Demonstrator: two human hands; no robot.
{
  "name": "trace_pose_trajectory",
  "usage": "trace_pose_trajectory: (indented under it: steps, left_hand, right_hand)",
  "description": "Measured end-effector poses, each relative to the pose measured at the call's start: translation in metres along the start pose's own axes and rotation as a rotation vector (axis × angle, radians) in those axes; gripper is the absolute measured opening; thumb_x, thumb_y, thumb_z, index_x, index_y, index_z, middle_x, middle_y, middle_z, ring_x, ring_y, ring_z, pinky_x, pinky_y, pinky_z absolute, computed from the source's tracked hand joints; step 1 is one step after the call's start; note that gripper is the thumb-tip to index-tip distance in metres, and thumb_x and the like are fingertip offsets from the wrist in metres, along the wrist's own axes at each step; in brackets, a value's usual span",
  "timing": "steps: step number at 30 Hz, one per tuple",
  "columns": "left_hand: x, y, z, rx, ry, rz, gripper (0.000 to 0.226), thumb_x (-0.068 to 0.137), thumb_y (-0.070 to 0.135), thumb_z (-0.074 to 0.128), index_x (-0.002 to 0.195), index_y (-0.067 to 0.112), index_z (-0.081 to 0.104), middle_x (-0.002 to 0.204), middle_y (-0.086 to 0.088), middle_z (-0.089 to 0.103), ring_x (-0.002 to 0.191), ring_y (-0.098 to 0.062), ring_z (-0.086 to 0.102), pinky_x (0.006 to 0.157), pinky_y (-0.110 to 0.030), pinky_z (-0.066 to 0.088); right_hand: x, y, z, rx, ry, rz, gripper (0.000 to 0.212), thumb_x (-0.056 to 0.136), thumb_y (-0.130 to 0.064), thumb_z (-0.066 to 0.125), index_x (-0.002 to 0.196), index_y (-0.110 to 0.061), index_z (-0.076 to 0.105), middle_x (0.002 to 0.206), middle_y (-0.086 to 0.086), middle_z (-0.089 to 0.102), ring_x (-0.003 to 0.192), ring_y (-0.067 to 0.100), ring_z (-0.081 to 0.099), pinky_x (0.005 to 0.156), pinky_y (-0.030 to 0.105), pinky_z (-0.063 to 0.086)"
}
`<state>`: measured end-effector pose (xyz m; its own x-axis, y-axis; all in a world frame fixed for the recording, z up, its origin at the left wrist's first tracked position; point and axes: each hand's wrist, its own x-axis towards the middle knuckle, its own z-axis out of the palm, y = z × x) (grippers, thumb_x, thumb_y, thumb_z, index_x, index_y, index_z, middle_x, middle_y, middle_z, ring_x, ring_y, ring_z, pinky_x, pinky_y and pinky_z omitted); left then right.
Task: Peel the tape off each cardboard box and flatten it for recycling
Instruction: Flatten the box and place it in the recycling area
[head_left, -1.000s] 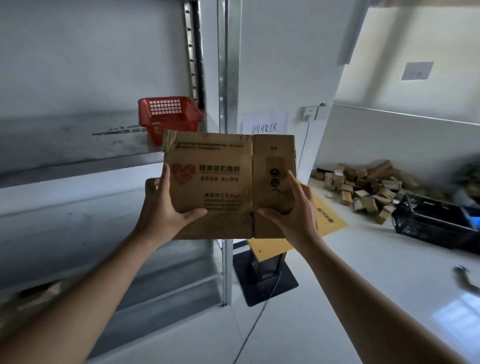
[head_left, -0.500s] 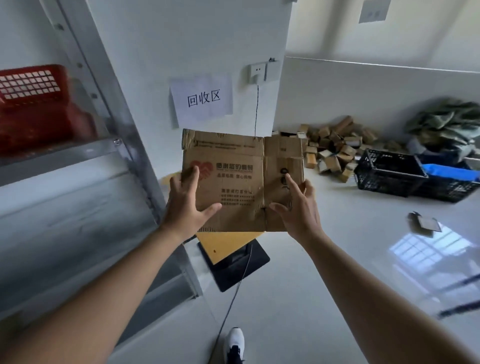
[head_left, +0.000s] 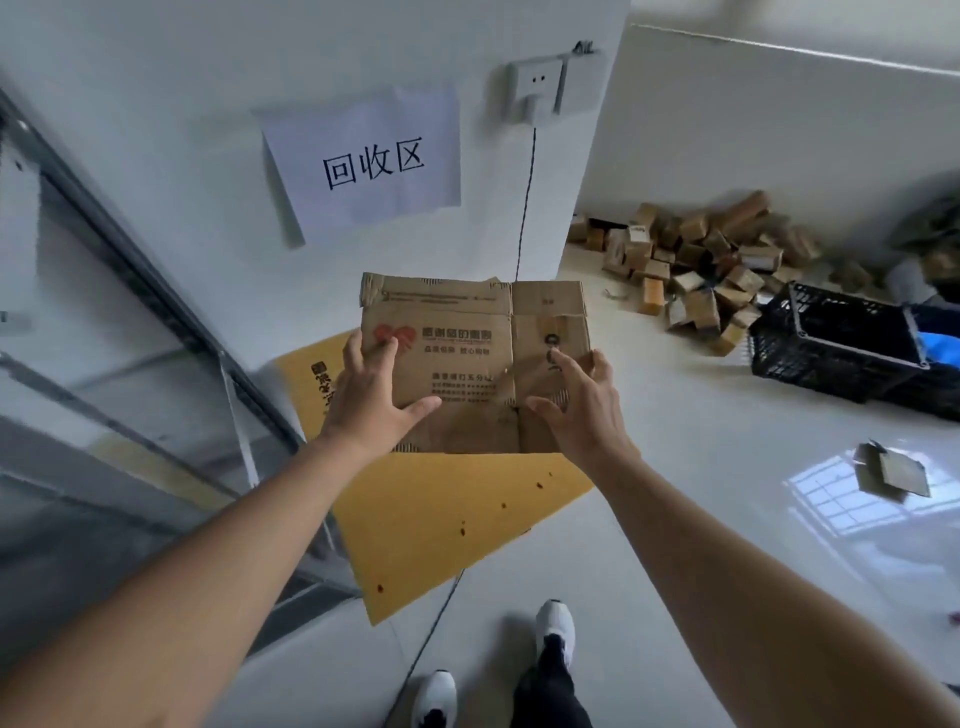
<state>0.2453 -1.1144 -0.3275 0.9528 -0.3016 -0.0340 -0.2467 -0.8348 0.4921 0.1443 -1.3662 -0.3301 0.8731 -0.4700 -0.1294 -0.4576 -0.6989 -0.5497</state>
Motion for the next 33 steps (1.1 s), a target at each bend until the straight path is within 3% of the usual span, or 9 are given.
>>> trace_pose_trajectory:
  steps: [5, 8, 15, 20, 23, 28, 33]
  left_hand:
    - [0.056, -0.005, 0.039, 0.001, -0.011, -0.184, 0.101, 0.079, 0.067, 0.077, 0.157, 0.02, 0.034, 0.167, -0.013, 0.009, 0.148, -0.043, 0.032, 0.117, -0.056, 0.039]
    - [0.078, -0.009, 0.062, 0.007, -0.001, -0.322, 0.102, 0.078, 0.067, 0.076, 0.158, 0.018, 0.034, 0.167, -0.012, 0.009, 0.148, -0.042, 0.033, 0.116, -0.055, 0.041]
    - [0.127, -0.029, 0.1, -0.01, -0.017, -0.514, 0.105, 0.077, 0.068, 0.077, 0.158, 0.022, 0.03, 0.166, -0.005, 0.005, 0.15, -0.039, 0.028, 0.118, -0.054, 0.034]
    - [0.159, -0.064, 0.128, -0.044, -0.014, -0.533, 0.102, 0.074, 0.068, 0.077, 0.155, 0.026, 0.03, 0.161, -0.002, 0.013, 0.144, -0.035, 0.034, 0.116, -0.053, 0.036]
    - [0.174, -0.088, 0.148, -0.033, -0.051, -0.557, 0.108, 0.074, 0.071, 0.074, 0.159, 0.026, 0.026, 0.165, -0.005, 0.009, 0.152, -0.035, 0.022, 0.121, -0.058, 0.032]
    - [0.186, -0.121, 0.175, 0.04, -0.098, -0.602, 0.112, 0.077, 0.079, 0.064, 0.165, 0.024, 0.02, 0.171, -0.009, -0.001, 0.157, -0.037, 0.008, 0.124, -0.059, 0.022]
    - [0.195, -0.137, 0.187, 0.181, -0.148, -0.589, 0.111, 0.08, 0.085, 0.052, 0.165, 0.026, 0.014, 0.171, -0.016, -0.002, 0.156, -0.043, 0.012, 0.122, -0.059, 0.02]
  right_hand:
    - [0.1, 0.012, 0.029, -0.014, -0.157, -0.076, 0.071, 0.095, -0.045, 0.072, 0.157, -0.038, 0.038, 0.171, 0.014, 0.008, 0.149, 0.04, 0.032, 0.12, 0.049, 0.036]
    - [0.155, 0.014, 0.046, -0.043, -0.267, -0.14, 0.072, 0.094, -0.045, 0.073, 0.156, -0.038, 0.038, 0.171, 0.014, 0.01, 0.144, 0.04, 0.039, 0.118, 0.05, 0.039]
    - [0.241, 0.011, 0.09, -0.126, -0.397, -0.224, 0.074, 0.092, -0.047, 0.075, 0.157, -0.037, 0.039, 0.17, 0.01, 0.011, 0.144, 0.035, 0.039, 0.116, 0.045, 0.041]
    - [0.284, 0.015, 0.141, -0.124, -0.473, -0.24, 0.076, 0.091, -0.048, 0.075, 0.157, -0.037, 0.037, 0.168, 0.005, 0.012, 0.14, 0.034, 0.043, 0.109, 0.049, 0.048]
    - [0.302, 0.019, 0.172, -0.151, -0.485, -0.241, 0.077, 0.091, -0.052, 0.073, 0.157, -0.037, 0.036, 0.168, 0.003, 0.011, 0.139, 0.035, 0.044, 0.107, 0.048, 0.05]
    - [0.319, 0.02, 0.208, -0.307, -0.461, -0.296, 0.077, 0.094, -0.062, 0.063, 0.16, -0.042, 0.028, 0.171, 0.006, 0.006, 0.142, 0.039, 0.032, 0.113, 0.049, 0.039]
    - [0.327, 0.015, 0.232, -0.406, -0.44, -0.327, 0.075, 0.098, -0.059, 0.059, 0.161, -0.042, 0.022, 0.171, 0.013, 0.003, 0.143, 0.041, 0.025, 0.12, 0.051, 0.027]
